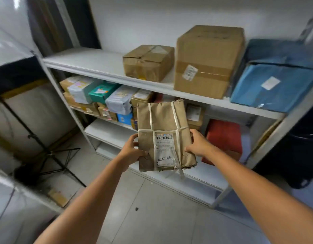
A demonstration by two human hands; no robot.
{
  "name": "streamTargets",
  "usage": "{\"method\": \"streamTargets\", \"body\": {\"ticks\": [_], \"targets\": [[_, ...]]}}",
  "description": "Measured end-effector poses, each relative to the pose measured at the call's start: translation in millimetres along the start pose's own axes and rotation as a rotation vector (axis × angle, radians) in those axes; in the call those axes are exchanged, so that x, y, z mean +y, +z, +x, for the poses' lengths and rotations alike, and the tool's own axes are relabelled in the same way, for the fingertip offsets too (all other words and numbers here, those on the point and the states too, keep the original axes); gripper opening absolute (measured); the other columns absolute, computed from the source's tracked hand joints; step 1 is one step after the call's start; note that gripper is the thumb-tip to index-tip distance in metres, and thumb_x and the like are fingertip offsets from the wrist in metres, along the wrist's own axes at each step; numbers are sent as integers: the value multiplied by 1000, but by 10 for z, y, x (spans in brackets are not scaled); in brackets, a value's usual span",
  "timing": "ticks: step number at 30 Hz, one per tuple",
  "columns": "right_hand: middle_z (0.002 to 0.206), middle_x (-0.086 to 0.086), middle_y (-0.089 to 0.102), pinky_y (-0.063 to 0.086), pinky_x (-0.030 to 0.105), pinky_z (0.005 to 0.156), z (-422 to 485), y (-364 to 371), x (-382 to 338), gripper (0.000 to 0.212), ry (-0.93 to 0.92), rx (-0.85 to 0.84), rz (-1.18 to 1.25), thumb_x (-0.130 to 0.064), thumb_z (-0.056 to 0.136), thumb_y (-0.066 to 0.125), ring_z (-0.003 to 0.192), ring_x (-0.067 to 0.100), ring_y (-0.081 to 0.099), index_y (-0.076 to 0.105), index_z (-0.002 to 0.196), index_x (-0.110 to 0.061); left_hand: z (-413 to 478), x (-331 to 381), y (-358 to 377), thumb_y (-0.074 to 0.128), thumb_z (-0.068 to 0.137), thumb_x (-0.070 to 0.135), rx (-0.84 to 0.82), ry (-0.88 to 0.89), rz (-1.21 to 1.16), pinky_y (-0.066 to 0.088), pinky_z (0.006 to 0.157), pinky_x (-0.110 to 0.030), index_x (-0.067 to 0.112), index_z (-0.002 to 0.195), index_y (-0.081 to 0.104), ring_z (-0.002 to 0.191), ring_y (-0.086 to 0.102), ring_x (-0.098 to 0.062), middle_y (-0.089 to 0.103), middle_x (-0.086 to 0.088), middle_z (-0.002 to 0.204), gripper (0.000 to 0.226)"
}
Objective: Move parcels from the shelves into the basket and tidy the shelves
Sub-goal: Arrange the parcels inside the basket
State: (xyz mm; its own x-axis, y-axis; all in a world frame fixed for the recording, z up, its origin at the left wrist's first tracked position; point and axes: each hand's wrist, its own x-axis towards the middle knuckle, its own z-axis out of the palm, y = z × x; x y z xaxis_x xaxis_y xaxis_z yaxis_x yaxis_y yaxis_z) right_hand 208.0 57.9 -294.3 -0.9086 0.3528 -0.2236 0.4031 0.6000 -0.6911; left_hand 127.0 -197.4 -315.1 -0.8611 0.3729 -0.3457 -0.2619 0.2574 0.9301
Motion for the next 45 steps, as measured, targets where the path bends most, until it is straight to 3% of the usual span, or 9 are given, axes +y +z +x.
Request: {"method": "streamTargets", "body": {"ticks": [5, 12, 17, 22, 25, 30, 34, 39, 45], "targets": [[123, 11, 59, 54, 41, 91, 299, 589, -782, 77, -80, -63, -9, -4, 69, 79, 108, 26, 58, 41, 136, -11, -102, -26, -929, 66, 78, -15, 113, 29, -29, 60, 76, -44, 24, 142, 40, 102, 64, -28, 58, -12, 115, 79], [125, 8, 56, 53, 43, 92, 577, 1422, -1732, 70, -197, -163, 41, -10, 79, 74, 112, 25, 56, 39, 140, -13, -361, -49, -2035, 70, 76, -11, 338, 51, 32, 59, 72, -37, 27, 141, 40, 102, 62, -22, 57, -8, 113, 81], [104, 8, 68, 59, 40, 76, 722, 1902, -2310, 32, -243, -323, 63, -13, 76, 74, 91, 23, 66, 58, 103, -14, -686, -101, -2562, 73, 74, -11, 487, 58, 60, 54, 76, -30, 22, 142, 40, 112, 59, -24, 59, -5, 112, 82], [101, 5, 66, 60, 48, 79, 844, 2364, -2836, 44, -378, -496, 57, -25, 60, 74, 94, 22, 66, 51, 97, -24, -983, -165, -2901, 72, 73, -14, 698, 10, 8, 56, 77, -33, 20, 144, 36, 107, 60, -22, 59, -4, 110, 87], [98, 2, 65, 58, 44, 83, 878, 2561, -3086, 36, -467, -565, 46, -10, 74, 76, 93, 19, 65, 49, 92, -26, -1114, -195, -2950, 71, 71, -18, 831, -19, -31, 58, 82, -42, 18, 146, 34, 104, 61, -26, 60, -9, 111, 91], [105, -3, 64, 58, 40, 78, 952, 2921, -3411, 47, -650, -738, -63, -18, 75, 77, 98, 16, 63, 48, 113, -22, -1434, -295, -2859, 76, 73, -8, 1100, -163, -23, 59, 81, -46, 26, 145, 34, 99, 64, -27, 58, -7, 110, 90], [104, -4, 62, 58, 43, 83, 707, 3110, -3550, 46, -766, -847, -140, -17, 76, 76, 98, 17, 62, 48, 112, -23, -1785, -424, -2585, 73, 77, -9, 1257, -234, -83, 58, 78, -36, 25, 146, 31, 92, 63, -21, 54, 1, 99, 87], [104, -2, 61, 48, 30, 73, 144, 3336, -3604, 45, -952, -954, -196, -14, 80, 73, 97, 17, 59, 48, 117, -16, -2393, -636, -2178, 74, 80, -3, 1463, -263, -126, 47, 98, -35, 18, 149, 31, 115, 49, -16, 46, 0, 133, 84], [105, 3, 61, 54, 38, 82, -688, 3455, -3472, 55, -1127, -1078, -265, -13, 78, 73, 99, 24, 60, 42, 123, -16, -3126, -963, -1568, 72, 81, -7, 1678, -285, -315, 59, 80, -50, 28, 139, 40, 98, 67, -30, 62, -17, 114, 75]]}}
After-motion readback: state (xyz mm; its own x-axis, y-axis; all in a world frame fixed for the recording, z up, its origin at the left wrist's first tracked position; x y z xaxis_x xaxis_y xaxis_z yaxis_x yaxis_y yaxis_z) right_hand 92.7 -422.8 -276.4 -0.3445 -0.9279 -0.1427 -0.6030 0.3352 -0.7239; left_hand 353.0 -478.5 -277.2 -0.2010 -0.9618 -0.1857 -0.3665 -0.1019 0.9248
